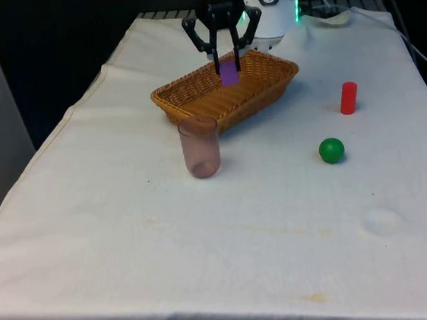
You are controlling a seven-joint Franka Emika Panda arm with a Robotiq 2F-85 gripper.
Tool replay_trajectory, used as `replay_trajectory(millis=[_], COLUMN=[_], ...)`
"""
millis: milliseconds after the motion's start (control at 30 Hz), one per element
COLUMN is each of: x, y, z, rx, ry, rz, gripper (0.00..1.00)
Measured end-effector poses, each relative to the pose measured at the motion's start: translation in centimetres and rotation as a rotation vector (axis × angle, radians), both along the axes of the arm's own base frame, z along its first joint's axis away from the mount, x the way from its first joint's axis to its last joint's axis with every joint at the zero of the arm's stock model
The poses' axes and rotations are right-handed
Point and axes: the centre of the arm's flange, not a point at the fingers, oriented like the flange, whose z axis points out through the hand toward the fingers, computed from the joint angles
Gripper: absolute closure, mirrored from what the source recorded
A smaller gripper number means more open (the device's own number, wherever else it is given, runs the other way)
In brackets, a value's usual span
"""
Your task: Pick up the triangular block and place it into the basket.
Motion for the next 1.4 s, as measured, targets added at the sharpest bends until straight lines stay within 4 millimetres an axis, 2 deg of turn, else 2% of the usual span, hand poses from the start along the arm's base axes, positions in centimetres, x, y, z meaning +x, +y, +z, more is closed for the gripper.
replay_trajectory(millis=[367,767,1200,1400], x=[-2.3,-6.3,-11.3,-12.8], y=[-1.8,-4.1,-4.4,-4.1], z=[-2.0,-5.1,-9.1,-10.4], rx=[-0.019,-0.049,-0.079,-0.094], ry=[-0.004,-0.005,0.014,0.022], rz=[0.001,0.001,-0.003,-0.003], gripper=[0.67,0.67,0.67,0.67])
